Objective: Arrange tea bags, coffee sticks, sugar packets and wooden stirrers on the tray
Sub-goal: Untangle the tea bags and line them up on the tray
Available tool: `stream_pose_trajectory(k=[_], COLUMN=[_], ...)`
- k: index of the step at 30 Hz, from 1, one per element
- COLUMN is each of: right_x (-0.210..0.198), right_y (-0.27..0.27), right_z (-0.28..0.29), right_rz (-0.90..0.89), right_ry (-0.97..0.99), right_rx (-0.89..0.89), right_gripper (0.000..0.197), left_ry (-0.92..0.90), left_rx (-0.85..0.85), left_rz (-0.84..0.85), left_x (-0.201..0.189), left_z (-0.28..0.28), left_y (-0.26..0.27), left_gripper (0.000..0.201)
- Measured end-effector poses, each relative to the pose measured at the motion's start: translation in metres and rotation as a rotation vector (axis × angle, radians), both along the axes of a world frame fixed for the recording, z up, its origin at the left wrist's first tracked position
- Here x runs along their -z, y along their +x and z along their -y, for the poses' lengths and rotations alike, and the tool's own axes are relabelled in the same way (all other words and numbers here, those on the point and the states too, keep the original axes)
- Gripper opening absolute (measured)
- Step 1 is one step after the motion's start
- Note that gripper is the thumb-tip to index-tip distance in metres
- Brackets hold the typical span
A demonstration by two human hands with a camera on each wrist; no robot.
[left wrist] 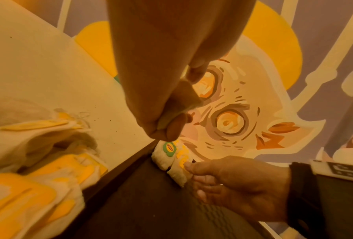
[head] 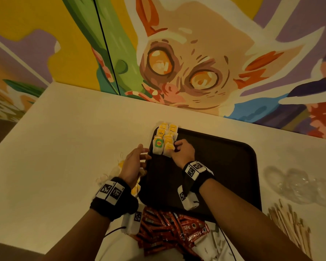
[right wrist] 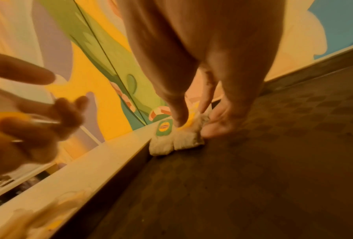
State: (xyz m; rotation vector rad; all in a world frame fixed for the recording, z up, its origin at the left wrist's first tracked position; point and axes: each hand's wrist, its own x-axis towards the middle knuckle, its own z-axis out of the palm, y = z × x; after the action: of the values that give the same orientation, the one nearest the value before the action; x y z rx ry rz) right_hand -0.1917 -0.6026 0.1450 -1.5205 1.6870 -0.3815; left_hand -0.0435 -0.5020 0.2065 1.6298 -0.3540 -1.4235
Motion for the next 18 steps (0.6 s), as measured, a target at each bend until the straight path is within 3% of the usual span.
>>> stream_pose_trajectory(k=[2, 5, 8, 13, 18], right_x=[-0.014, -0.038, -0.053, -0.060, -0.062], right_y=[0.000, 0.002, 0.003, -0.001, -0.005], right_z=[-0.009, -0.030, -0.051, -0.071, -0.078], right_rz=[0.075, 0.280, 0.403, 0.441, 0.411], right_ry=[-0.069, -0.084, -0.057, -0.022, -0.084], right_rx=[-0.011, -0.184, -0.371, -0.470, -0.492], right_gripper=[0.028, 0.013, 0.018, 0.035, 0.026], left_ry=[0.000, -0.015, -0.043, -0.052, -0.097], left_rx=[0.022, 0.078, 0.159, 0.245, 0.289], left_rz=[-0.058, -0.130, -0.154, -0.166, -0.065], left_x=[-0.002, -0.008, -0.011, -0.026, -0.040], left_z=[0.001, 0.001, -0.002, -0.005, -0.013], left_y=[-0.002, -0.004, -0.006, -0.013, -0.022], left_gripper=[0.044, 0.047, 0.054, 0.052, 0.041])
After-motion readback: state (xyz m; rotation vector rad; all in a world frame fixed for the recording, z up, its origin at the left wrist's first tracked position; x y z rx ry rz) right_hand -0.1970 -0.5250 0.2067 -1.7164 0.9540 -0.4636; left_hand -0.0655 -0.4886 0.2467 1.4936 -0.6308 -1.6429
